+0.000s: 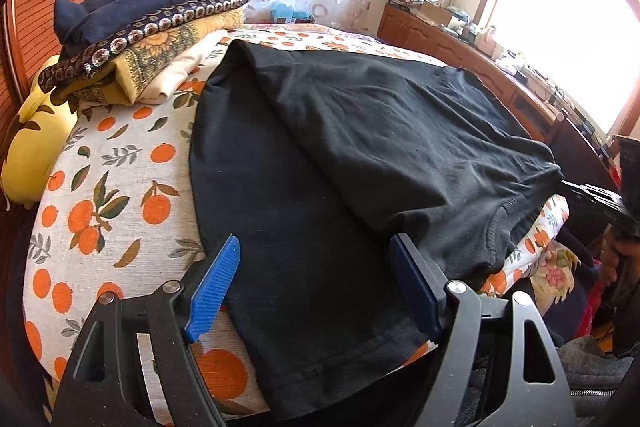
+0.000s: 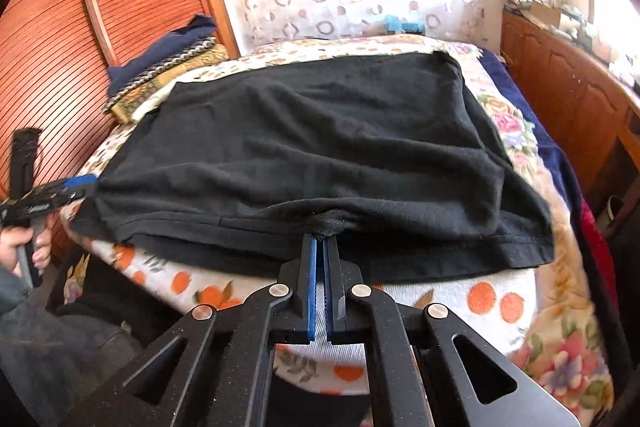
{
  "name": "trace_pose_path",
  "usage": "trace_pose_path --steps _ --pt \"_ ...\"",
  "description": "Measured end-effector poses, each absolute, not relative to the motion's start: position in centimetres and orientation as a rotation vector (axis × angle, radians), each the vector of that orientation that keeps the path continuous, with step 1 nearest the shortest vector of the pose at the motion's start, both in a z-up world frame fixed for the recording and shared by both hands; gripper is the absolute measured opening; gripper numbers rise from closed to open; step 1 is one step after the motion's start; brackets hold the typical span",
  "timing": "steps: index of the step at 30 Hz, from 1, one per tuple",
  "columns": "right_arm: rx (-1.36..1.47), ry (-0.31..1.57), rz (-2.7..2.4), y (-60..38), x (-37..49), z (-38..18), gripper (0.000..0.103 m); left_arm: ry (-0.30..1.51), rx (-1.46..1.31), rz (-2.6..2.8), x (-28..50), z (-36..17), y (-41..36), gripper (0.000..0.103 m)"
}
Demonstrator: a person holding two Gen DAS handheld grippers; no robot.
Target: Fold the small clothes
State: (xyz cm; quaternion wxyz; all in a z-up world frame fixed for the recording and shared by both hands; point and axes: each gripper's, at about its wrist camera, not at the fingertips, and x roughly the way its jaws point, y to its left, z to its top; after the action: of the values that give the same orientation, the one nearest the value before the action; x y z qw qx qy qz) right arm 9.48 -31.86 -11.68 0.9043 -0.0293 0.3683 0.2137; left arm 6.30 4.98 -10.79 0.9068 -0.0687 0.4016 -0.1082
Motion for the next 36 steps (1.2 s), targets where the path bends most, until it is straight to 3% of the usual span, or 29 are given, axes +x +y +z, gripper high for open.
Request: trace_pose_path --steps 10,13,18,27,36 --pt "-0.089 0.784 0.428 -32.1 8.1 -10.8 0.005 0.805 -0.161 -0.178 6.1 -10.4 6.7 0.078" --pt "-0.095 0.741 0.441 -31.5 8.1 -9.7 0.012 0.796 -0.157 -0.160 6.0 -10.1 7.3 0.078" --pt "-0.095 0.686 0.509 -28.5 8.8 -8.5 0.041 0.787 -0.170 -0.132 5.9 -10.0 8.7 0.078" --pt "-0.167 0.657 0.696 -19.4 11.1 -9.2 0.051 0.776 -0.181 -0.079 5.0 -9.9 11.2 0.078" --pt "-0.273 0.712 0.982 -8.9 11.4 -12.8 0.051 0.763 -0.225 0.000 3.6 -10.2 15.2 0.078"
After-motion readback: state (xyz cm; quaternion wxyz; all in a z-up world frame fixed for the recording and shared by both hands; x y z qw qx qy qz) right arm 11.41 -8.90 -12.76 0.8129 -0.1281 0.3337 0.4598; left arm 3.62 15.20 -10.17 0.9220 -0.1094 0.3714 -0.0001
